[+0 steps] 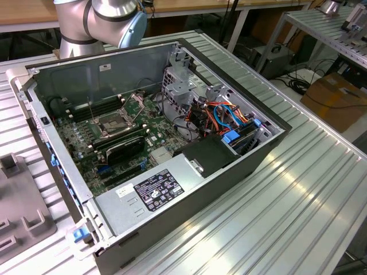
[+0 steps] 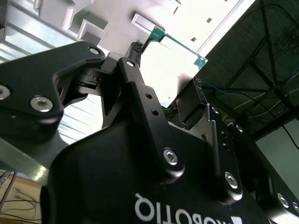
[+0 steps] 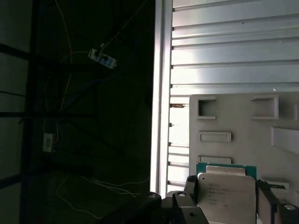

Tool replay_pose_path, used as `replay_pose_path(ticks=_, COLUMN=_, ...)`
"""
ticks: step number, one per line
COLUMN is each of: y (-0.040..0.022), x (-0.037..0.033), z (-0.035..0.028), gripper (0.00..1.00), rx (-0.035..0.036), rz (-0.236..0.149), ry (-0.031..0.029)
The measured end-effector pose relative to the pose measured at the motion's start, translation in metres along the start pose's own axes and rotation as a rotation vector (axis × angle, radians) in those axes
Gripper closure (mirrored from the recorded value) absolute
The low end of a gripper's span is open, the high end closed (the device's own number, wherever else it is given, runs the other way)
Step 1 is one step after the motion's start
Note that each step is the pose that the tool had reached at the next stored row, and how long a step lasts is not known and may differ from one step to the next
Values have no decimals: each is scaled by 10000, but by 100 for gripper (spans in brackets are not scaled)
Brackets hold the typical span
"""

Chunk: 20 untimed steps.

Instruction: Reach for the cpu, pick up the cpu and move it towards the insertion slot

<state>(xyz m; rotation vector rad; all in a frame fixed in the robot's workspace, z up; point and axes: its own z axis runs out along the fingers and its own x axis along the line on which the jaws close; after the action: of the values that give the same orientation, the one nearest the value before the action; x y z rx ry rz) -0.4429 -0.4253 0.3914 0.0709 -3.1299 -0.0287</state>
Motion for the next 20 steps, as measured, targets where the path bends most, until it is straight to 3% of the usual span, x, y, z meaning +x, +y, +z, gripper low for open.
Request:
replay_pose_path(ticks=6, y=2, x=1, z=-89, gripper=45, rx=0, rz=0, ry=2)
replay_pose_path(ticks=10, y=4, x=2, z=-192, gripper=45, rx=0, rz=0, ry=5)
replay_pose_path(ticks=17, y=6, x=3, z=-294, gripper=45, rx=0, rz=0, ry=8)
replay_pose_path(ticks=20, y=6, x=3, z=-307, gripper=45, rx=0, rz=1, ry=8)
